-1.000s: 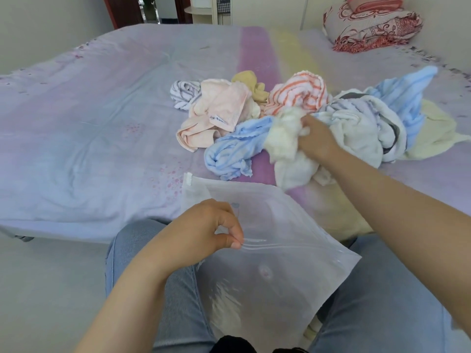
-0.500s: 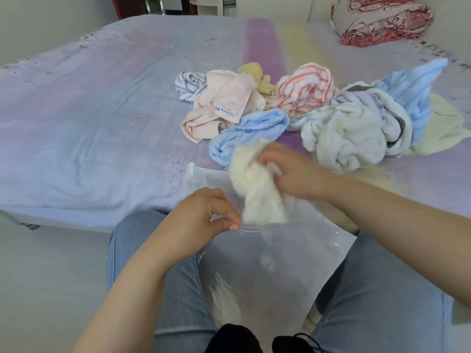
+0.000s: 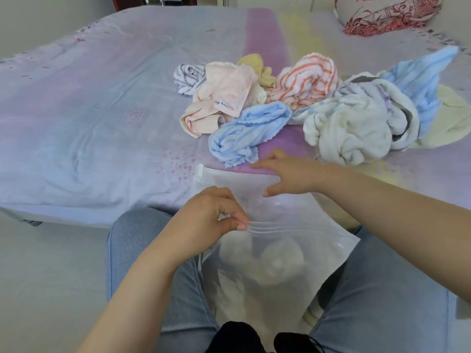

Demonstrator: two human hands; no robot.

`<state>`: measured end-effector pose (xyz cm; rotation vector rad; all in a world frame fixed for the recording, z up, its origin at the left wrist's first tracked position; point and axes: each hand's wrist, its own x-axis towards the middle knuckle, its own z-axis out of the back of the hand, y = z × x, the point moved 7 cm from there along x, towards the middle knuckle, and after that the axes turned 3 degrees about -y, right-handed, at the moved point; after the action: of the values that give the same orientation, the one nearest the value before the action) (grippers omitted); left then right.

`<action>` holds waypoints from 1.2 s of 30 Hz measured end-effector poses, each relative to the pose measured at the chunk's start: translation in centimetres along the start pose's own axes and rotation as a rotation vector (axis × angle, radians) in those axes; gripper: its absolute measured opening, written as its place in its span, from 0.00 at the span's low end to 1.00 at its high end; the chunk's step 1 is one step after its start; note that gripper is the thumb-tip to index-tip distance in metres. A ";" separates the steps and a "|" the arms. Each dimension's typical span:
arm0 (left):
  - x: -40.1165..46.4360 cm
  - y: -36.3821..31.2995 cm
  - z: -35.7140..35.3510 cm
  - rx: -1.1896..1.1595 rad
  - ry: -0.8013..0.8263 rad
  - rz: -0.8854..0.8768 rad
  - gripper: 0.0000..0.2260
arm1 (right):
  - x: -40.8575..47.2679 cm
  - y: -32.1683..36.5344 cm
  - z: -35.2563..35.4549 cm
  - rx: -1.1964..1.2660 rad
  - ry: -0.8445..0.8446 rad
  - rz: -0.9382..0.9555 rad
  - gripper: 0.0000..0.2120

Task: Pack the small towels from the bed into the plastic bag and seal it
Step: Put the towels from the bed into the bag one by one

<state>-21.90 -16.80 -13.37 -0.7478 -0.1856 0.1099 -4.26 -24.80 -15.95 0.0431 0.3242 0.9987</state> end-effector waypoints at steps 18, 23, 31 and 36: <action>-0.5 2.5 2.2 -0.007 -0.081 0.063 0.04 | 6.1 -1.5 5.0 0.227 -0.515 -0.160 0.26; -0.8 3.5 2.9 -0.032 -0.124 0.124 0.05 | 10.3 -0.4 2.6 0.084 -0.161 -0.195 0.35; -1.0 3.8 3.2 -0.026 -0.141 0.120 0.04 | 10.6 -4.4 3.8 0.356 -0.419 -0.294 0.09; -1.1 3.7 2.8 -0.050 -0.125 0.097 0.06 | 5.5 -7.3 6.5 1.151 -0.631 -0.319 0.06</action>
<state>-23.64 -12.44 -14.05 -0.8009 -0.2721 0.2455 6.31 -23.52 -12.47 1.2824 0.2709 0.3367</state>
